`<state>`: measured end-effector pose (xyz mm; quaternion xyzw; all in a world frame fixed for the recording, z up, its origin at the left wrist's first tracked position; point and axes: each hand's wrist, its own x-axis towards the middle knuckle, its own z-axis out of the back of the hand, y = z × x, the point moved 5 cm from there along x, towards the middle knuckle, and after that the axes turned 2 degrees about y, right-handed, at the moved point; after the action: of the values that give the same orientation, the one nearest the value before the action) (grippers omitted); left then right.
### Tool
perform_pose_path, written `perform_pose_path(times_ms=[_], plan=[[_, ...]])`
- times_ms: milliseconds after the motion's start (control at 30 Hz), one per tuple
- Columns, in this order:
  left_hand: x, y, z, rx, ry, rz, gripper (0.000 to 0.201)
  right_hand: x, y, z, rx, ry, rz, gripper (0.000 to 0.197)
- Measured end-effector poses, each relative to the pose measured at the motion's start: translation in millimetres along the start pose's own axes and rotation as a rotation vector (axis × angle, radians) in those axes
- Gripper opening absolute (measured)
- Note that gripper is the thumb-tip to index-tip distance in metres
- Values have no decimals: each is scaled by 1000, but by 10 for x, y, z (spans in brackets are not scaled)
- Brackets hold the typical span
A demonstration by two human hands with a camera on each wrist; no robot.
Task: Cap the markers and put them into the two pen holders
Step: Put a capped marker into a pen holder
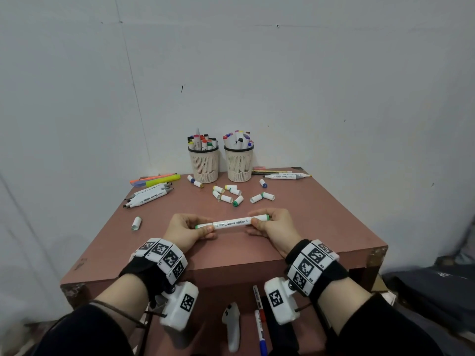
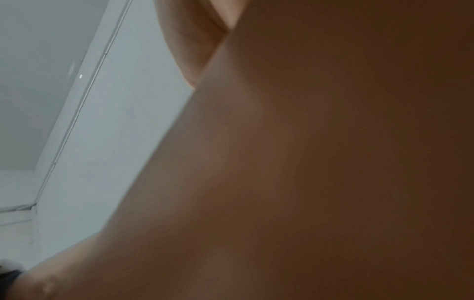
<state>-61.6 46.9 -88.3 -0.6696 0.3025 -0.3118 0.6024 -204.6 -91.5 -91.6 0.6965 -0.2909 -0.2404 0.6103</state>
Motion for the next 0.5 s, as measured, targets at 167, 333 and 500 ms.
perform_pose_path(times_ms=[167, 333, 500], plan=[[-16, -12, -5, 7, 12, -12, 18, 14, -25, -36, -81, 62, 14, 17], [-6, -17, -8, 1, 24, 1, 15, 21, -25, -22, -103, 63, 55, 18], [-46, -22, -13, -68, -13, 52, 14, -10, 21, -4, -38, 67, 79, 21]])
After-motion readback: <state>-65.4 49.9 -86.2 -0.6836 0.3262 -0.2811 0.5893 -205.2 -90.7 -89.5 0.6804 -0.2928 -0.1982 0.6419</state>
